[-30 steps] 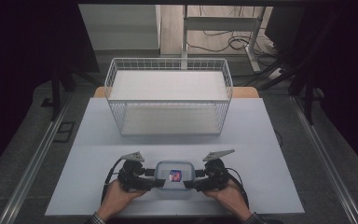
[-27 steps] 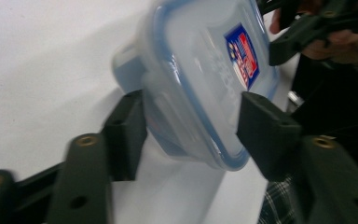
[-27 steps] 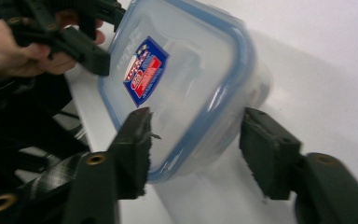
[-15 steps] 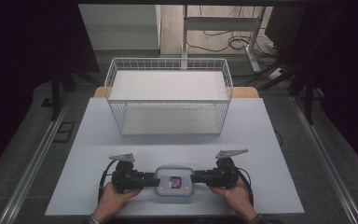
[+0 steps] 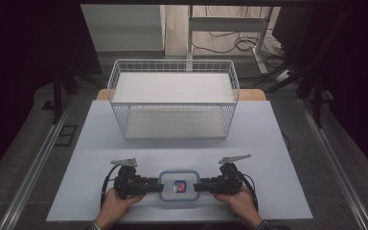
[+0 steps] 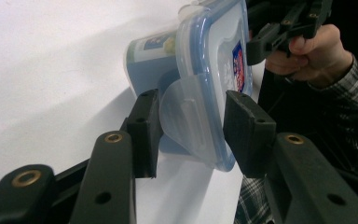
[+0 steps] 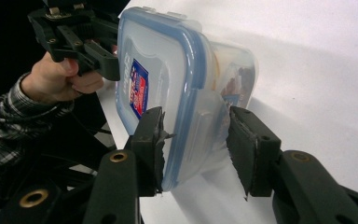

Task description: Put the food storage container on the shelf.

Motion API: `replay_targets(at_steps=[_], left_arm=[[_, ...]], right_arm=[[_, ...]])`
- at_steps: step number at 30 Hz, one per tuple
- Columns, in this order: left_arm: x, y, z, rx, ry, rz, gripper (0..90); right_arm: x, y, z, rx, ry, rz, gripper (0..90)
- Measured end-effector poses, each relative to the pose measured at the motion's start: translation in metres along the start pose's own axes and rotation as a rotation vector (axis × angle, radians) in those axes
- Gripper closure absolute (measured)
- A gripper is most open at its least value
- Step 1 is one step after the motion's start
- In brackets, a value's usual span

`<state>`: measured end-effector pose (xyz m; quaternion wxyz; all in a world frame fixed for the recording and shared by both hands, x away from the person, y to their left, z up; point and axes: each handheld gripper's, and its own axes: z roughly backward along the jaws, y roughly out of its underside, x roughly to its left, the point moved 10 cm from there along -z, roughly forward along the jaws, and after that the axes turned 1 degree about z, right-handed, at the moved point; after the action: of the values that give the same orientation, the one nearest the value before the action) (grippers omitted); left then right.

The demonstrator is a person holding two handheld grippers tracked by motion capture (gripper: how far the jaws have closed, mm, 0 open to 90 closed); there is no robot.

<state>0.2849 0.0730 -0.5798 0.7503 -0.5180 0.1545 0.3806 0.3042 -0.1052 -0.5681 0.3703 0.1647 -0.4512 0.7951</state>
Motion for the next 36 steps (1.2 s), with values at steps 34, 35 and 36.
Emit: replay_targets(at_steps=[34, 35, 36], left_arm=[[-0.016, -0.094, 0.030, -0.114, -0.094, -0.072, 57.3], [-0.017, -0.098, 0.031, -0.117, -0.097, -0.075, 57.3], [-0.018, -0.102, 0.033, -0.119, -0.099, -0.076, 57.3]], right_arm=[[0.017, -0.091, 0.036, -0.166, 0.020, 0.089, 58.8], [0.017, -0.095, 0.037, -0.170, 0.019, 0.092, 58.7], [0.018, -0.099, 0.039, -0.174, 0.018, 0.093, 58.7]])
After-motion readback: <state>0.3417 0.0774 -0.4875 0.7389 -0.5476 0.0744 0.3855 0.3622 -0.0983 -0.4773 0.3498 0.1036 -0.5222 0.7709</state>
